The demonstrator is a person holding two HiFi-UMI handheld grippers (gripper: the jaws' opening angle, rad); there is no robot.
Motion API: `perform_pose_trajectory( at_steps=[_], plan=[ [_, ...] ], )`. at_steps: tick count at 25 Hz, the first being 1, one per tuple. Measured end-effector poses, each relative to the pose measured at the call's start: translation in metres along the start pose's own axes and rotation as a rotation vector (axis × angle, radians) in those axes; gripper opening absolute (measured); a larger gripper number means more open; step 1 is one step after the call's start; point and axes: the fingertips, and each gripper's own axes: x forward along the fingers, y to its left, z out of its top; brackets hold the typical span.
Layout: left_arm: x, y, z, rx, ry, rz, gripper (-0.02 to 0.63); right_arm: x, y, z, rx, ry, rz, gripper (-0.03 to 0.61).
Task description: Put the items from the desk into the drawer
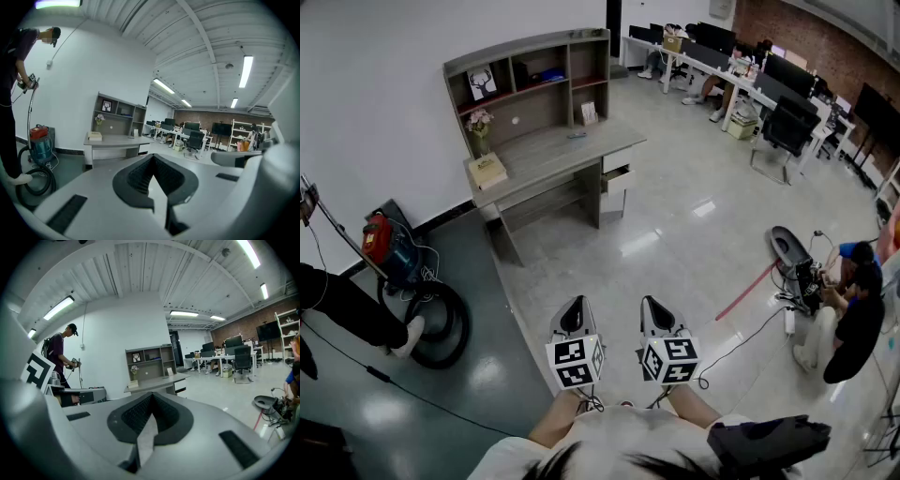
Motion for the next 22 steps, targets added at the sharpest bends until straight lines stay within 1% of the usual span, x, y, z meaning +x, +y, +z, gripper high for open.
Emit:
perform_pose_trajectory(
  at_steps=[6, 12, 20, 22],
  plan=[
    [0.002, 0.013, 0.003, 0.0, -0.001, 0.008, -0.003, 0.005, 0.002, -0.002, 0.026, 0.002, -0.009, -0.002],
    [0.005, 0.019, 0.004, 0.018, -0.001, -0.001, -0.003, 0.013, 0.001, -0.007, 0.06, -0.001, -0.029, -0.002],
    [0.018, 0.036, 0.003, 0.042, 0.022, -0.038, -0.003, 0.038, 0.011, -0.006, 0.09, 0.001, -0.061, -0.002],
    [0.021, 0.039, 0.002, 0.044, 0.025, -0.051, -0.003, 0.042, 0.014, -0.01, 0.118, 0.009, -0.064, -0.002]
  ],
)
